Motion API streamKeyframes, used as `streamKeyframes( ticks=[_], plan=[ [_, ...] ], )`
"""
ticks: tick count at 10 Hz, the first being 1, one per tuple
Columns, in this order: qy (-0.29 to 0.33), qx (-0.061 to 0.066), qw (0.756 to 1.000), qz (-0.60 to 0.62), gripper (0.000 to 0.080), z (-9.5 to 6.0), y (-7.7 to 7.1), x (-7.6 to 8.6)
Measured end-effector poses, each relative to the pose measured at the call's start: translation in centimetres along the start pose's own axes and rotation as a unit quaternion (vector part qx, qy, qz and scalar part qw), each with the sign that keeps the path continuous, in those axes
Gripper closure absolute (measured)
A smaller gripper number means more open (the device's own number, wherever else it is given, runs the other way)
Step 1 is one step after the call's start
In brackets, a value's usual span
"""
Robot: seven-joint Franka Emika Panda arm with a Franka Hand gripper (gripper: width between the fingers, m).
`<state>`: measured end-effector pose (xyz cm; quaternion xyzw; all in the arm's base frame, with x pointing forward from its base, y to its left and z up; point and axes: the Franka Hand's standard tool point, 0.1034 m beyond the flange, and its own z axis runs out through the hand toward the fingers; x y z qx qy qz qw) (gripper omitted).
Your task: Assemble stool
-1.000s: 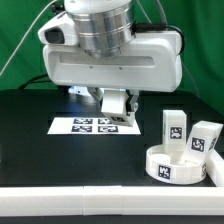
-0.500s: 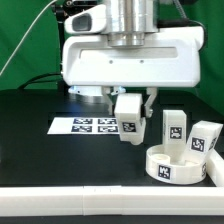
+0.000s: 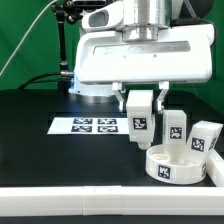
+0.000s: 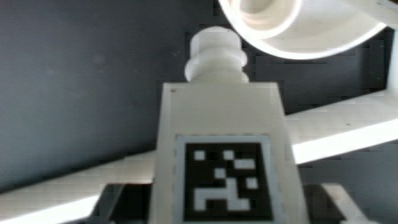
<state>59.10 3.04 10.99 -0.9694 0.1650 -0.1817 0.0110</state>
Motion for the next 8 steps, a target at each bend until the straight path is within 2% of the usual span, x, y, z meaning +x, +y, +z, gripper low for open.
streamKeyframes(
  ticks=[3,6,7,8],
  plan=[
    [0.037,0.009,0.997,-0.062,0.0462,-0.1,-2.0,-0.7],
    [0.054,0.01,0.996,-0.066,0.0462,0.0,-2.2,-0.5],
    [0.07,0.012,0.995,-0.068,0.0462,0.0,-2.3,-0.4],
    [0.114,0.017,0.99,-0.075,0.0462,-0.1,-2.7,-0.5]
  ],
)
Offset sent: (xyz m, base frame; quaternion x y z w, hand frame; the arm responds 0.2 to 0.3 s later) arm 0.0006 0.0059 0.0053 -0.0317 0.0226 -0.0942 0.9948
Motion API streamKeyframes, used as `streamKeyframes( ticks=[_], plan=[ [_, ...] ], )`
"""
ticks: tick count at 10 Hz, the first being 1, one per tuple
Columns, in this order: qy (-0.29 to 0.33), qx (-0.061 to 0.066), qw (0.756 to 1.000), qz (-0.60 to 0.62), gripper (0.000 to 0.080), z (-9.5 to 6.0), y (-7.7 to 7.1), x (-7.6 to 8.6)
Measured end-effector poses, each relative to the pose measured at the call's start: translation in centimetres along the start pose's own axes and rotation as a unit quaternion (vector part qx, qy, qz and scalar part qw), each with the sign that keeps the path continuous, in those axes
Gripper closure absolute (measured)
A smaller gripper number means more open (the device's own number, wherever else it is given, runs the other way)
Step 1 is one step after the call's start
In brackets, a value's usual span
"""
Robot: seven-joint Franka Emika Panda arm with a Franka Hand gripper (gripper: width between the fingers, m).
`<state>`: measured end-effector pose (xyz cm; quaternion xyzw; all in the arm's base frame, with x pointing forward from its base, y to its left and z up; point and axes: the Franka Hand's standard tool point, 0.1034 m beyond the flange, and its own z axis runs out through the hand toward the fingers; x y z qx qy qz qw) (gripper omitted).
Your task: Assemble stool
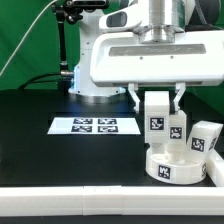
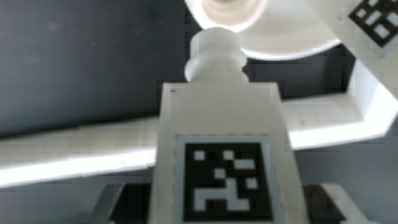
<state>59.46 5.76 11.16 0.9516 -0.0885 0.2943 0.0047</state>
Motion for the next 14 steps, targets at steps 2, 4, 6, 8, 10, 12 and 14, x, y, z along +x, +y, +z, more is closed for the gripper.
streamKeyframes(
  ticks=[2,4,6,8,10,12,14],
  plan=[
    [0.0,-0.002,1.0,0.001,0.0462,0.3,-0.5,-1.5],
    [0.002,-0.001,1.0,0.002,0.0462,0.1,-0.6,-1.4],
    [-0.001,-0.002,1.0,-0.001,0.0462,0.3,-0.5,-1.8],
    [-0.001,-0.002,1.0,-0.003,0.0462,0.4,-0.5,-1.8],
    [-0.002,-0.003,1.0,-0.006,0.0462,0.4,-0.5,-1.9],
    [-0.007,-0.004,1.0,-0.008,0.0462,0.4,-0.4,-2.8],
    [-0.01,-0.004,1.0,-0.006,0.0462,0.4,-0.8,-3.2]
  ],
)
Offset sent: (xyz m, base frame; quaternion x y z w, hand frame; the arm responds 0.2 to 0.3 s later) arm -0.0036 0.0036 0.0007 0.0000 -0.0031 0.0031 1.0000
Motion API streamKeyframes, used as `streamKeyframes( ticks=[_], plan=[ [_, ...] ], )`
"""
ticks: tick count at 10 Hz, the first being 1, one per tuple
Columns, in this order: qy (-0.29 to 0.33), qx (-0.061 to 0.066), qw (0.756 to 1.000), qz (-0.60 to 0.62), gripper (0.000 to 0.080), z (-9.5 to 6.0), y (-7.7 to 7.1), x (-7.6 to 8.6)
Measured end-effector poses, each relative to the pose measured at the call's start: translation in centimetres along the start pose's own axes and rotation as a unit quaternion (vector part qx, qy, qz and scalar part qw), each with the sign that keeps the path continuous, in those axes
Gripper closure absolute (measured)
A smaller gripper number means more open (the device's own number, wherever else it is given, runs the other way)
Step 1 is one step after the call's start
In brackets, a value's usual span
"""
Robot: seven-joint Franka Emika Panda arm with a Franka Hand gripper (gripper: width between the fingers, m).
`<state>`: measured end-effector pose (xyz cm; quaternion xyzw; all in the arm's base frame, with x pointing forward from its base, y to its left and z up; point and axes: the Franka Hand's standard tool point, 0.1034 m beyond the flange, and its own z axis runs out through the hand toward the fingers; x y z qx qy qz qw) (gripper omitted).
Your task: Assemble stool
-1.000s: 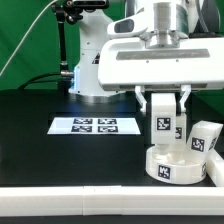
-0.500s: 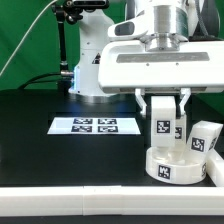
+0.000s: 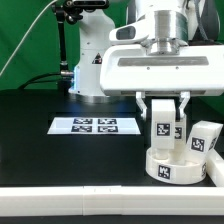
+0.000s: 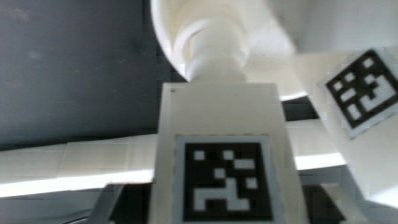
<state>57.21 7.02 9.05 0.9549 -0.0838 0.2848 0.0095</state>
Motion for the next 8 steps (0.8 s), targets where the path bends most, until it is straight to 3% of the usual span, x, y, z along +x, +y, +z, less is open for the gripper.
streamKeyframes(
  ticks=[8],
  plan=[
    [0.0,-0.007,1.0,-0.01,0.0462,0.89,0.48,-0.56]
  ],
)
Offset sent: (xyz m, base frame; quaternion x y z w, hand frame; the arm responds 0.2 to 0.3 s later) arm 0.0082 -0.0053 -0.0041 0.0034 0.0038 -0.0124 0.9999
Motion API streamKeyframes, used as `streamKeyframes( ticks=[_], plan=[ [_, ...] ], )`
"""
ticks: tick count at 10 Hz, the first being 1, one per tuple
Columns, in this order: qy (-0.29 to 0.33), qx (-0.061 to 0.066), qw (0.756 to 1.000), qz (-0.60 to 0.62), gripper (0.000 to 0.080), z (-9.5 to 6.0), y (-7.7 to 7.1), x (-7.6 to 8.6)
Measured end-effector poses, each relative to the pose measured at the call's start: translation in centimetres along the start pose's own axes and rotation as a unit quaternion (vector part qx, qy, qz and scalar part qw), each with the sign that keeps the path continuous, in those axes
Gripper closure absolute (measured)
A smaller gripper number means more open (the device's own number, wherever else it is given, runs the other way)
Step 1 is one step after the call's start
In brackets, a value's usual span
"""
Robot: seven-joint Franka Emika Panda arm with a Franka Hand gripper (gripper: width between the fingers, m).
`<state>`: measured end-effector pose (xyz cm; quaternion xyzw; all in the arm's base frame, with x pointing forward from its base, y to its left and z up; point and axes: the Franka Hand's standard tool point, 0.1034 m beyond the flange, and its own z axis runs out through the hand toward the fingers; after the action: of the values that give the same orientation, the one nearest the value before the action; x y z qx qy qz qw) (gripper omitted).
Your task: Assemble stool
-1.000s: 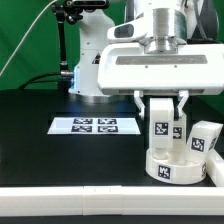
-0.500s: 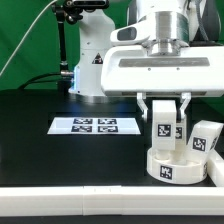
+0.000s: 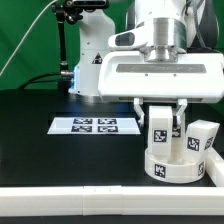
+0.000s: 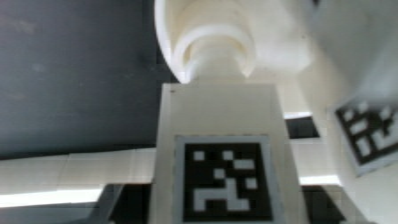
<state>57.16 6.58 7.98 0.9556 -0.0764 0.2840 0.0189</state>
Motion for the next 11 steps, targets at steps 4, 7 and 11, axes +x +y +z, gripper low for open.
streamKeyframes(
  ticks=[4,7,11],
  plan=[
    [0.006,-0.004,1.0,0.011,0.0462,-0.04,-0.1,-0.21],
    [0.006,-0.006,1.0,0.019,0.0462,-0.07,-0.17,-0.42],
    [0.0,-0.005,1.0,0.021,0.0462,-0.08,-0.16,-0.37]
  ],
)
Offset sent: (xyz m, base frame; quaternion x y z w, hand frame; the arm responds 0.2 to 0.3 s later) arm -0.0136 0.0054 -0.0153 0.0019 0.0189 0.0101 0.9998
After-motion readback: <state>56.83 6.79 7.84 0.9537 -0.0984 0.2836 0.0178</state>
